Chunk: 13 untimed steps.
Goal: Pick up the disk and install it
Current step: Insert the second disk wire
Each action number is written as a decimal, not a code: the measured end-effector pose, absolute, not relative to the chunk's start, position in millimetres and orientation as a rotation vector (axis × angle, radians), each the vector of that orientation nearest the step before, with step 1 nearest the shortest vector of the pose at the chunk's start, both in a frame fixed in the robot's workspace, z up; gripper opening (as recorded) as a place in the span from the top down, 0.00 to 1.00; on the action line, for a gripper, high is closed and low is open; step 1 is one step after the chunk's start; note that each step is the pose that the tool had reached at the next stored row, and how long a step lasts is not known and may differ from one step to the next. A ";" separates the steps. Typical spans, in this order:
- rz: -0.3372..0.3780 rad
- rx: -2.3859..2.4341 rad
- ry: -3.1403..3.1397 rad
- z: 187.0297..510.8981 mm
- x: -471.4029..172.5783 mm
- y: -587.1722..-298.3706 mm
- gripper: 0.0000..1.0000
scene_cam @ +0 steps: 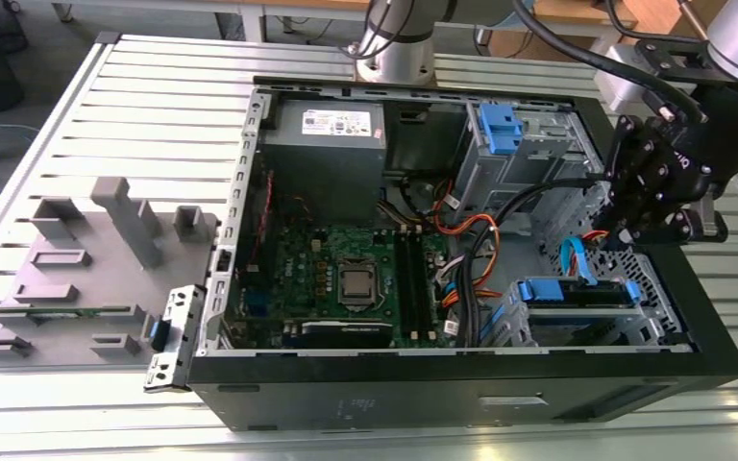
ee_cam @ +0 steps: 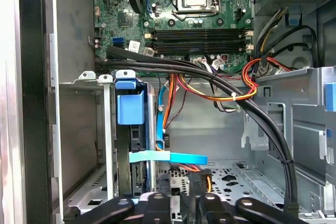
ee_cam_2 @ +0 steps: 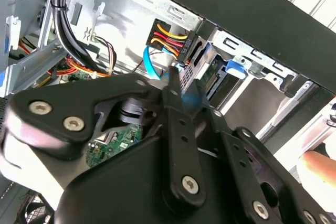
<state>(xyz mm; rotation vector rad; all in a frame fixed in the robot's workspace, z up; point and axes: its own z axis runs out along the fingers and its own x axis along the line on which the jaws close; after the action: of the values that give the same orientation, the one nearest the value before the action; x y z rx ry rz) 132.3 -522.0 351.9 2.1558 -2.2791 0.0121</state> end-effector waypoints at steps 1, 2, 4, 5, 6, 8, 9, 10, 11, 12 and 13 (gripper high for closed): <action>0.012 2.156 -2.279 352.0 132.3 -522.0 0.75; 0.012 2.156 -2.279 351.9 132.3 -522.0 0.69; 0.012 2.156 -2.279 351.6 133.3 -522.0 0.69; 0.012 2.156 -2.279 351.5 134.6 -522.0 0.69; 0.012 2.156 -2.279 351.3 136.2 -522.0 0.69; 0.012 2.156 -2.279 350.9 139.7 -522.0 0.69; 0.012 2.156 -2.279 350.5 141.1 -522.0 0.69; 0.012 2.156 -2.279 350.3 142.5 -522.0 0.69; 0.012 2.156 -2.279 350.1 143.6 -522.0 0.69; 0.012 2.156 -2.279 349.9 144.9 -522.0 0.69; 0.012 2.156 -2.279 349.6 146.1 -522.0 0.69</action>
<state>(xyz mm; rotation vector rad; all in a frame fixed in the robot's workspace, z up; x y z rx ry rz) 146.1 -522.0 349.6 2.1556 -2.2791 0.0119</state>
